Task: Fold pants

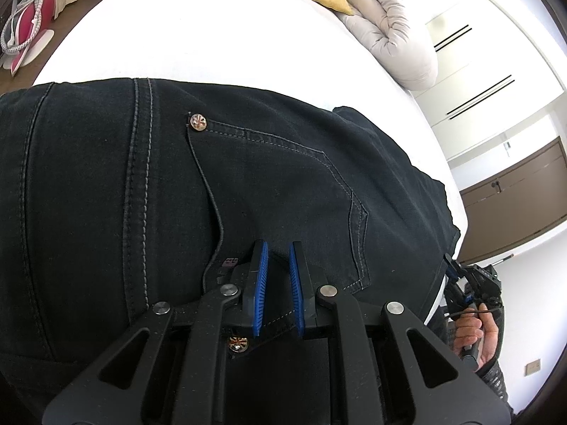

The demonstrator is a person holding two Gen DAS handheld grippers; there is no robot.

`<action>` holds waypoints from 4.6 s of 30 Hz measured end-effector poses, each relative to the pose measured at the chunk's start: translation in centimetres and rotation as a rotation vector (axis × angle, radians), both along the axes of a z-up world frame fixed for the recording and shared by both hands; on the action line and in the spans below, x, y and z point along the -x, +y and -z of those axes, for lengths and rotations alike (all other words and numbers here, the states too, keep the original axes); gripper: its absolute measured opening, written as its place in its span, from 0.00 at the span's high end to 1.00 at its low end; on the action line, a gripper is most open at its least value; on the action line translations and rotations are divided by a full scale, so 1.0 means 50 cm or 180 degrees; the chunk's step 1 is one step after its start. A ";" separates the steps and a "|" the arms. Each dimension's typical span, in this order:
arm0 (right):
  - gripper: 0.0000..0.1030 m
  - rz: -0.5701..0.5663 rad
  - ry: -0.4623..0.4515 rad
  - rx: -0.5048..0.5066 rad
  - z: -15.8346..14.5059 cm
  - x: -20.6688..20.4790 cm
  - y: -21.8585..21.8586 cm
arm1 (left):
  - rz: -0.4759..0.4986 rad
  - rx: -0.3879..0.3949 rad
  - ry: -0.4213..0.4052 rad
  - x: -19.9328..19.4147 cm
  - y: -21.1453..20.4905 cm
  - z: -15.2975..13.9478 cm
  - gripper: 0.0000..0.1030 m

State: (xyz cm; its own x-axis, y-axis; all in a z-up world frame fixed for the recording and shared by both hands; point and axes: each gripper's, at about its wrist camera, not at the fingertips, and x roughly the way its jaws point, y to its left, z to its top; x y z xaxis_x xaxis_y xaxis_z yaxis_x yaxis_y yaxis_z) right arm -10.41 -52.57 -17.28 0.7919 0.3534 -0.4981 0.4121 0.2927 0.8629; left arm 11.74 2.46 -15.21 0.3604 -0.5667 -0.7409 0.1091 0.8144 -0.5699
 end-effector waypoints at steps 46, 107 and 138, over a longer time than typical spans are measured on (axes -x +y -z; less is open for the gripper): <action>1.00 -0.0251 -0.0002 -0.0203 0.036 -0.346 0.051 | 0.0010 -0.0122 0.0020 -0.007 -0.043 -0.004 0.88; 0.32 0.0844 -0.0196 0.0190 -0.084 0.015 -0.279 | -0.0111 -0.0056 -0.0260 -0.024 -0.023 -0.093 0.88; 0.92 0.0620 -0.0049 0.0534 -0.064 -0.108 -0.322 | -0.0049 0.0068 0.0025 -0.024 -0.037 0.013 0.88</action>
State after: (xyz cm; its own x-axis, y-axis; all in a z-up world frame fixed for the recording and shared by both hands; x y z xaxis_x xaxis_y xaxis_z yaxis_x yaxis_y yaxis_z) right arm -4.99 -68.67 -14.10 0.8449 0.1070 -0.5242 0.4618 0.3487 0.8156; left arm 12.96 0.62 -15.85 0.3634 -0.5768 -0.7316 0.0921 0.8037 -0.5879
